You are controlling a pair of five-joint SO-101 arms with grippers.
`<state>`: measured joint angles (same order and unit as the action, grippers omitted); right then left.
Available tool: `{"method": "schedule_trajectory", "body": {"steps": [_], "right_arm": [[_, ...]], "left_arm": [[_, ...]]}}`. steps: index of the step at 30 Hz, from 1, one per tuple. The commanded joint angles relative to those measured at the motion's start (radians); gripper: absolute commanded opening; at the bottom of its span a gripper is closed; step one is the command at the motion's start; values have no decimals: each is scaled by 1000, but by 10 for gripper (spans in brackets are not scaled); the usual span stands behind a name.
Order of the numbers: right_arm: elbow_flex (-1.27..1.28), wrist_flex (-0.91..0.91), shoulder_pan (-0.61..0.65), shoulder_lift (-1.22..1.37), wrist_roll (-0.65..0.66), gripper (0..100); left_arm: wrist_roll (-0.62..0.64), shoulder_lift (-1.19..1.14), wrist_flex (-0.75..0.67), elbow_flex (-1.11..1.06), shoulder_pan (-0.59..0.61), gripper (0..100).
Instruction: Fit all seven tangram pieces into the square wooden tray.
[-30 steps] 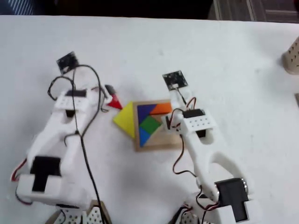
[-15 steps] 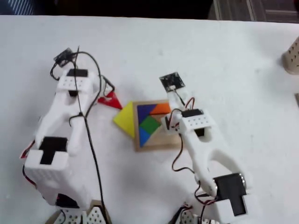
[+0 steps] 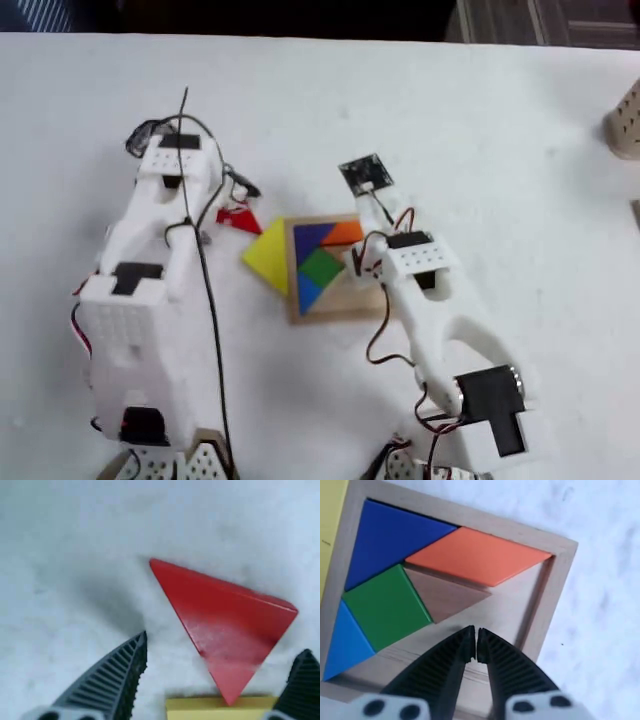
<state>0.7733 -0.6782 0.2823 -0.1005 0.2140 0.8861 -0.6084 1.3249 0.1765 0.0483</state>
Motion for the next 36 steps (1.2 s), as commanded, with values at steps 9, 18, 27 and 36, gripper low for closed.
{"method": "schedule_trajectory", "body": {"steps": [9, 18, 27, 36], "right_arm": [[-46, 10, 7, -4, 12, 18], [-46, 10, 7, -4, 12, 18], [-46, 10, 5, -4, 12, 18], [-43, 10, 4, -4, 12, 18]], "left_arm": [[-57, -90, 124, 230, 87, 255], [-167, -90, 129, 229, 71, 286], [-540, -79, 107, 236, -1, 365], [-242, -81, 61, 296, 108, 366]]}}
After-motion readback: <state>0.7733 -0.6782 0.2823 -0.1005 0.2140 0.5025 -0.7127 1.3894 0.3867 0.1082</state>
